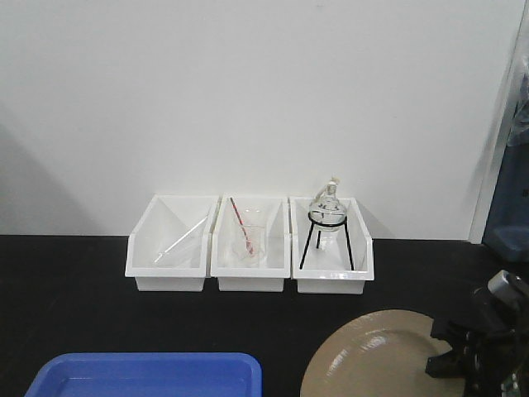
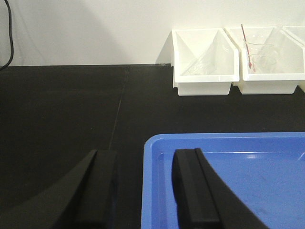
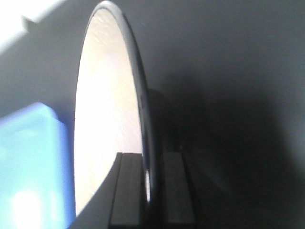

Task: Place disk in tray to left cabinet
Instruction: 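Grasp the beige plate rim with the right gripper and lift it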

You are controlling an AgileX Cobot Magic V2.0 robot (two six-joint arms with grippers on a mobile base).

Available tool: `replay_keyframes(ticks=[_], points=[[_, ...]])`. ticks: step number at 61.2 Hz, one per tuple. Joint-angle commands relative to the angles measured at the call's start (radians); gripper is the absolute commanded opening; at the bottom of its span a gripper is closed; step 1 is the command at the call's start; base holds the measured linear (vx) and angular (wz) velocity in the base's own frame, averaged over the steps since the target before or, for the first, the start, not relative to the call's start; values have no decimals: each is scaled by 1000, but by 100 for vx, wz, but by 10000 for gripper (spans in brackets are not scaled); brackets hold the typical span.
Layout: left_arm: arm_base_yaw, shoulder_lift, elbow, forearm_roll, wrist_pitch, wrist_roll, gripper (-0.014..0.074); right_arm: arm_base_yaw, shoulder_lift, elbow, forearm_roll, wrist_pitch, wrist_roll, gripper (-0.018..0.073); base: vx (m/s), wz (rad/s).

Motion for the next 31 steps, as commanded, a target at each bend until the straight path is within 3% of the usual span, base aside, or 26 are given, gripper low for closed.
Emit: replay_keyframes(ticks=[1, 3, 4, 12, 23, 31], points=[[1, 10, -28, -12, -84, 1, 412, 11, -46, -32, 237, 19, -47, -6, 0, 0], [1, 10, -28, -12, -84, 1, 412, 28, -46, -32, 331, 26, -105, -6, 0, 0], [1, 10, -28, -12, -84, 0, 412, 98, -43, -32, 529, 29, -255, -6, 0, 0], [1, 10, -28, -12, -84, 0, 412, 241, -16, -32, 791, 23, -425, -4, 0, 0], [1, 10, -28, -12, -84, 0, 412, 472, 100, -114, 790, -35, -422, -4, 0, 0], [1, 10, -28, -12, -84, 0, 412, 584, 211, -208, 790, -64, -423, -4, 0, 0]])
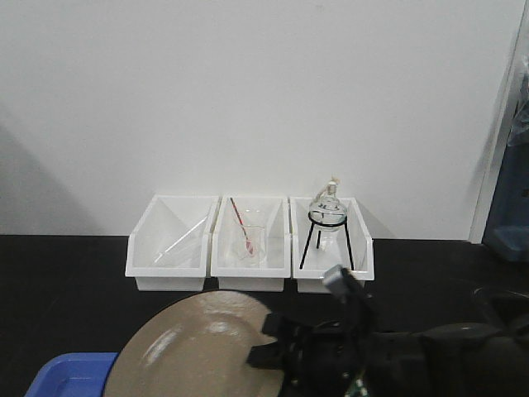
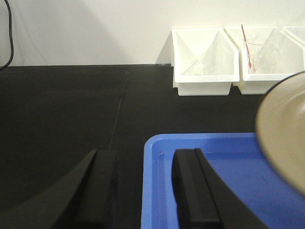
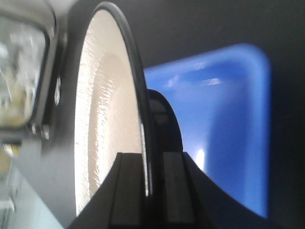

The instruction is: Place disk in tray to left cabinet

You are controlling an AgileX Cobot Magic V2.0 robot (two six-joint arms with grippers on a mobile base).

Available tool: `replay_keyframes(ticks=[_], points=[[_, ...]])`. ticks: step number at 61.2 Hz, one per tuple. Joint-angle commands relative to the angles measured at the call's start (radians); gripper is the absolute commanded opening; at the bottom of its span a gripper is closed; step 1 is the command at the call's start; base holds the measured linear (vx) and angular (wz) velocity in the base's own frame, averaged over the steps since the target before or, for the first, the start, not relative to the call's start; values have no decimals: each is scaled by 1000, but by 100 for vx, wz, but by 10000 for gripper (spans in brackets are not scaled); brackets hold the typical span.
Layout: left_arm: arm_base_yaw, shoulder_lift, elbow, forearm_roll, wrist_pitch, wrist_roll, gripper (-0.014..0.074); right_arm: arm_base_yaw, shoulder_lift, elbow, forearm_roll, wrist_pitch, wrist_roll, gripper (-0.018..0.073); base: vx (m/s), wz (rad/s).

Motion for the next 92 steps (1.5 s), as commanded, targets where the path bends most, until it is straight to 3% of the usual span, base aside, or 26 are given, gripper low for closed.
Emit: replay_keyframes(ticks=[1, 10, 21, 28, 34, 43, 53, 59, 75, 83, 92], points=[[1, 10, -28, -11, -84, 0, 412, 61, 7, -99, 116, 27, -7, -4, 0, 0], [1, 10, -28, -11, -84, 0, 412, 118, 122, -181, 116, 15, -38, 0, 0, 0], [1, 10, -28, -11, -84, 0, 412, 130, 214, -196, 116, -1, -35, 57, 0, 0], [1, 10, -28, -11, -84, 0, 412, 130, 255, -196, 116, -2, -36, 149, 0, 0], [1, 10, -28, -11, -84, 0, 412, 130, 276, -196, 111, -4, -57, 283, 0, 0], [1, 10, -28, -11, -84, 0, 412, 127, 280, -196, 46, -14, -174, 454, 0, 0], [1, 10, -28, -11, -84, 0, 412, 127, 272, -196, -35, -31, -195, 524, 0, 0], [1, 10, -28, -11, -84, 0, 412, 127, 250, -196, -138, -66, -174, 522, 0, 0], [1, 10, -28, -11, -84, 0, 412, 127, 143, -196, -500, -222, 19, 522, 0, 0], [1, 10, -28, -11, -84, 0, 412, 127, 114, -196, -742, -220, 217, 522, 0, 0], [5, 29, -29, -6, -48, 0, 413, 127, 103, -196, -1099, -143, 581, 522, 0, 0]])
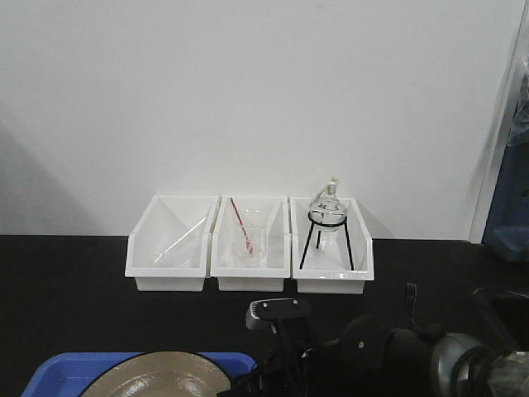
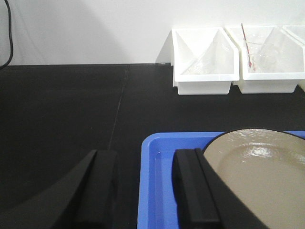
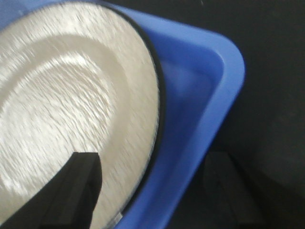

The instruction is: Place disk in tray to left cabinet

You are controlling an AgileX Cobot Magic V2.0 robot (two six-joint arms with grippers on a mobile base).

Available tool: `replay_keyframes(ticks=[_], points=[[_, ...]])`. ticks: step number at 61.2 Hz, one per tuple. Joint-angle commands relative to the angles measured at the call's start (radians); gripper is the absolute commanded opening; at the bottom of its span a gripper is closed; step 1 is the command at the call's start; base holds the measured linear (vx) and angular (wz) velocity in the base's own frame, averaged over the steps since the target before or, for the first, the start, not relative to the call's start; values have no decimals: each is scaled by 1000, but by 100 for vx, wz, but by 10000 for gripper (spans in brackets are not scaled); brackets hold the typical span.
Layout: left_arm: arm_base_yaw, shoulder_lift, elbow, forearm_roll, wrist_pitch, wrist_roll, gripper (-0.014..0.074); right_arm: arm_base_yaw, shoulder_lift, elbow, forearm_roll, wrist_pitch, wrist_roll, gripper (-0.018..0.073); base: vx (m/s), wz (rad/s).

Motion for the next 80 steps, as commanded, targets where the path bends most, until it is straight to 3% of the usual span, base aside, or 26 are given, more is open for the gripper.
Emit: replay_keyframes(ticks=[1, 7, 11, 15, 29, 37, 61, 80], points=[[5, 32, -29, -6, -50, -1, 413, -3, -61, -22, -204, 30, 234, 522, 0, 0], [5, 89, -37, -6, -27, -15, 413, -3, -61, -22, -394, 82, 492, 522, 0, 0], [5, 141, -60, -6, -13, -36, 413, -3, -61, -22, -443, 115, 628, 522, 0, 0], [5, 207, -108, -6, 9, -41, 413, -3, -61, -22, -452, 129, 685, 522, 0, 0], [5, 522, -350, 1, 166, -41, 413, -3, -61, -22, -437, 127, 734, 522, 0, 0], [6, 721, -476, 44, 260, -41, 413, -3, -61, -22, -421, 112, 734, 522, 0, 0], [7, 1158, -727, 59, 354, 4, 417, -3, -61, -22, -422, 113, 732, 522, 0, 0], [7, 1357, -777, 59, 366, 48, 417, -3, -61, -22, -430, 126, 729, 522, 0, 0]])
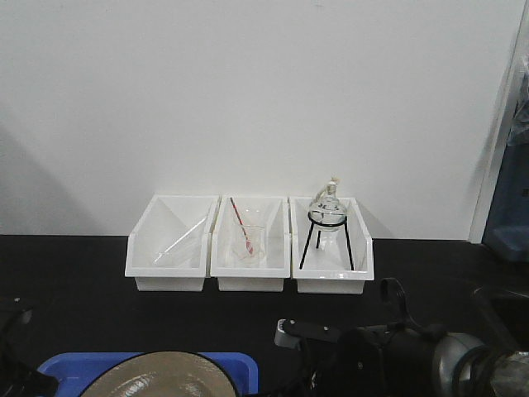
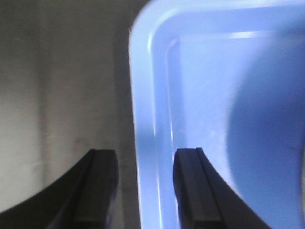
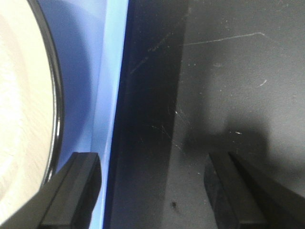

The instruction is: Place disk in tray to left cabinet

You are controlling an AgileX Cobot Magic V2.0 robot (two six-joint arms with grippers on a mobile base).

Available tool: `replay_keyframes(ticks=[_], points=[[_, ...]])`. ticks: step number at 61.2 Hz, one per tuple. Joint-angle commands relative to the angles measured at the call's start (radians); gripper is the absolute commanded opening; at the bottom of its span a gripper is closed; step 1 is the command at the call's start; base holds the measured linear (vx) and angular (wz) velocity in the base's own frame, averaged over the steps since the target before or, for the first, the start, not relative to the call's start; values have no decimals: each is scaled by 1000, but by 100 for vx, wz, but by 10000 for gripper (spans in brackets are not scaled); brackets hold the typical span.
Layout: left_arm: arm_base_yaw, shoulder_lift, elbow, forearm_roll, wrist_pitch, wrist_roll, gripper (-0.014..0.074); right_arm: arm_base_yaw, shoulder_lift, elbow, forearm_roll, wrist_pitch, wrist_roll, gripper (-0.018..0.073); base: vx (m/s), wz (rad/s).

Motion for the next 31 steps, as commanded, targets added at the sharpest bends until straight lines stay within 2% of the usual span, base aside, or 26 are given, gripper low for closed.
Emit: replay_keyframes(ticks=[1, 15, 22, 31], points=[[3, 5, -32, -4, -24, 18, 417, -3, -57, -22, -1, -28, -7, 522, 0, 0], [1, 75, -32, -12, 12, 24, 417, -3, -57, -22, -14, -21, -6, 522, 0, 0], [-6, 78, -32, -64, 25, 40, 417, -5, -57, -22, -68, 3, -5, 522, 0, 0], [-27, 76, -32, -151, 30, 93, 417, -28, -52, -22, -66, 31, 1, 522, 0, 0]])
